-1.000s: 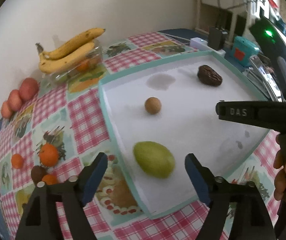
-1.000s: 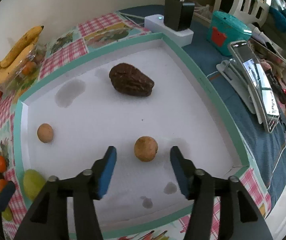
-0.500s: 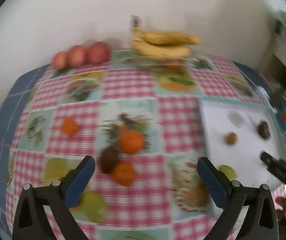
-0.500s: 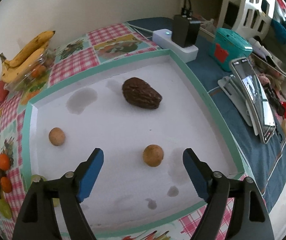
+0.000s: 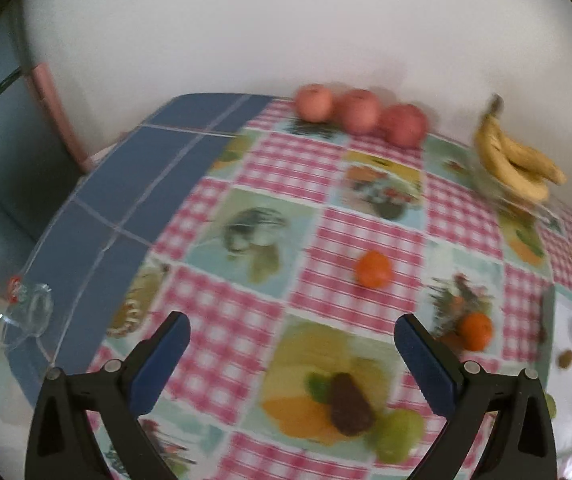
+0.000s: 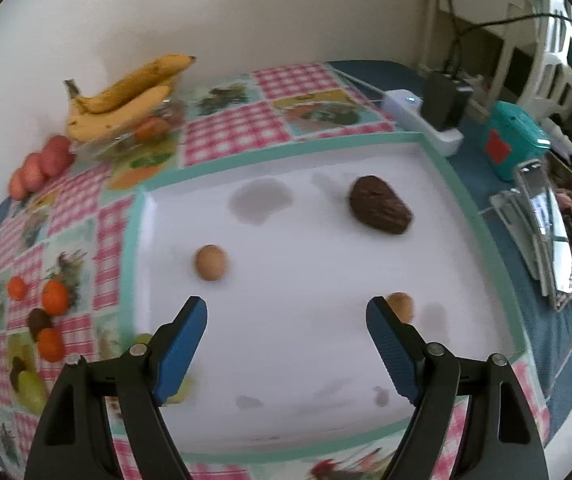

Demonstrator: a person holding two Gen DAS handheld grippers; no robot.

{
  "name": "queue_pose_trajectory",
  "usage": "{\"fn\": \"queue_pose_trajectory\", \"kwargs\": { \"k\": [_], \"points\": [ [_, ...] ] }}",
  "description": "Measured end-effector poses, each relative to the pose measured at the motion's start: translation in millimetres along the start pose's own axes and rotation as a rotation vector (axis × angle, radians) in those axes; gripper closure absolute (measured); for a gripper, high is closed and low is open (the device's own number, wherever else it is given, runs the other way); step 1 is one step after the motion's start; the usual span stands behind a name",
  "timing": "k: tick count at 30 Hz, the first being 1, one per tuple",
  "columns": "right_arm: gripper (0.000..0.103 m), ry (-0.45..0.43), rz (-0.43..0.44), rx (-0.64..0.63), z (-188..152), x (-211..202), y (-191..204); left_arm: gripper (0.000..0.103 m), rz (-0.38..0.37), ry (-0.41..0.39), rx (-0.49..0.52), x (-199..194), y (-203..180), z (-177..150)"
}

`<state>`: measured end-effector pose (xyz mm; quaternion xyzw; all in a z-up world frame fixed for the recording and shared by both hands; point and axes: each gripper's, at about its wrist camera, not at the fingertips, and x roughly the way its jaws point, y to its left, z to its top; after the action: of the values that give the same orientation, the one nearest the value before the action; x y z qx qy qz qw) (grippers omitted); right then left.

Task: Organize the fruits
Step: 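Move both open tools back toward the remaining fruits on the table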

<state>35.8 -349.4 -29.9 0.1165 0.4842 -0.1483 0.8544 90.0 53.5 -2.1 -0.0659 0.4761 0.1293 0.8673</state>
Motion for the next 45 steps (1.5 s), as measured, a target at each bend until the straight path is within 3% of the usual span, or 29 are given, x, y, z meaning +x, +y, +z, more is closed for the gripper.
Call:
{"fn": "queue_pose_trajectory", "kwargs": {
  "k": [10, 15, 28, 41, 45],
  "points": [
    [0.02, -0.026, 0.108, -0.093, -4, -16, 52, 0.0, -0.031, 0.004, -0.081, 5, 30, 7],
    [0.02, -0.031, 0.163, -0.194, -7, -23, 94, 0.0, -0.1, -0.033, -0.092, 7, 31, 16],
    [0.02, 0.01, 0.226, -0.214, 17, -18, 152, 0.0, -0.314, -0.092, -0.074, 5, 17, 49],
    [0.02, 0.017, 0.277, -0.205, 44, -4, 197, 0.002, -0.3, -0.016, -0.021, 40, -10, 75],
    [0.022, 0.036, 0.263, -0.228, 42, 9, 209, 0.01, -0.306, 0.045, -0.001, 62, -24, 73]
  ]
}}
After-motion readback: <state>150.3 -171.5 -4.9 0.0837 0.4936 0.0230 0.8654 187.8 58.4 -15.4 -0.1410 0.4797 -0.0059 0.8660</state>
